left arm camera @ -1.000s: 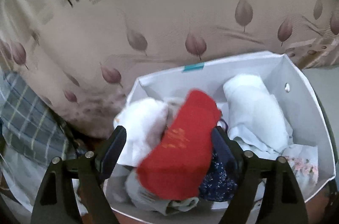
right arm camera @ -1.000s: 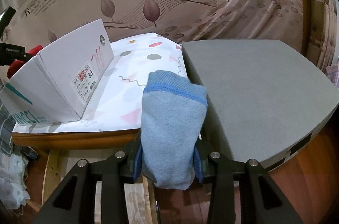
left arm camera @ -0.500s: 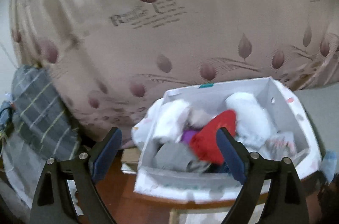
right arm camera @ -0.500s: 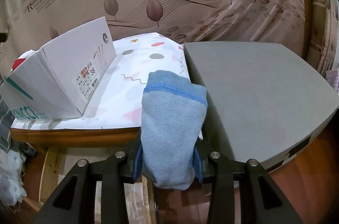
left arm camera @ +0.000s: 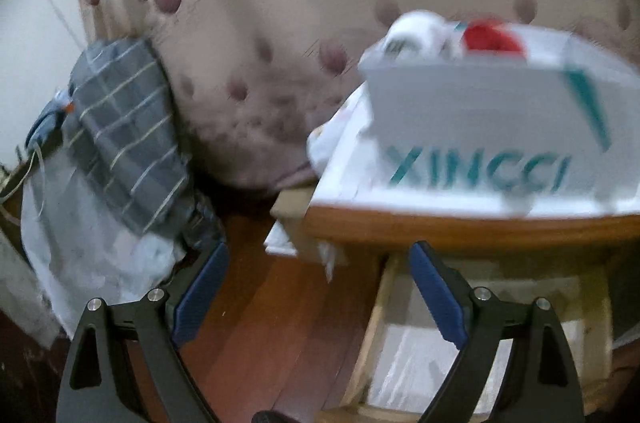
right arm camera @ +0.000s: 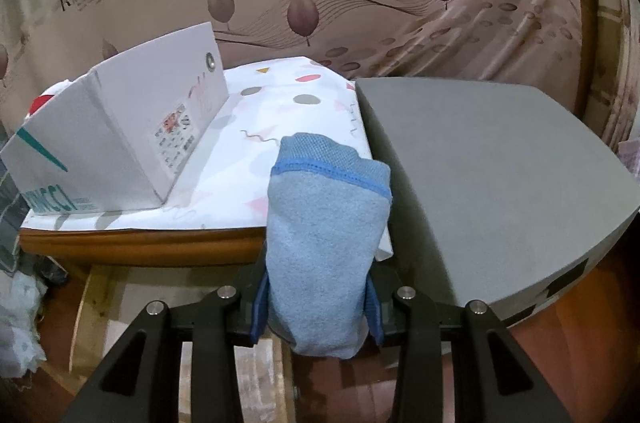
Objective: Take underwear out of drawer
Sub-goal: 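Withdraw the left tool from the box back beside the drawer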
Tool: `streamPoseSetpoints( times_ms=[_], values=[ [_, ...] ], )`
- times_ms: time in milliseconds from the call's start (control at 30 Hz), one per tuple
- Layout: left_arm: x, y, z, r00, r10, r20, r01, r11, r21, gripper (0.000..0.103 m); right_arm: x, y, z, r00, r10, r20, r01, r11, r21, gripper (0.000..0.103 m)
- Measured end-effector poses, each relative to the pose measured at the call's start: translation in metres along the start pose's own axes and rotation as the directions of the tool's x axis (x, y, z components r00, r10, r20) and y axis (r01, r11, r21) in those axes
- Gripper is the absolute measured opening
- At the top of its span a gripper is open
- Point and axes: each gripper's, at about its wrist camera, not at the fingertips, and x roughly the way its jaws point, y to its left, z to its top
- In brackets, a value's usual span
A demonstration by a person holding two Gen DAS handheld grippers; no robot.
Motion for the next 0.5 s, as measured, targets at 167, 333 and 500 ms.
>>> streamPoseSetpoints(
  times_ms=[167, 333, 500],
  values=[
    [0.025, 0.005, -0.024, 0.999, 0.037, -0.023, -0.037, 0.999, 0.01, 0.09, -0.002, 0.011, -0.002, 1.0, -0.008, 0.026, 0.009, 0.998, -0.054, 0.038],
    [0.041, 0.017, -0.035, 0.996, -0.011, -0.086, 0.009, 1.0, -0.018, 0.09, -0.004, 0.02, 0.0, 1.0, 0.009, 0.001, -0.009, 0.998, -0.07, 0.038],
    [0.049, 0.03, -0.038, 0.988, -0.057, -0.14, 0.046, 0.995, -0.086, 0.091, -0.006, 0.019, 0.007, 0.999, -0.005, -0.038, 0.003, 0.997, -0.075, 0.038]
  ],
)
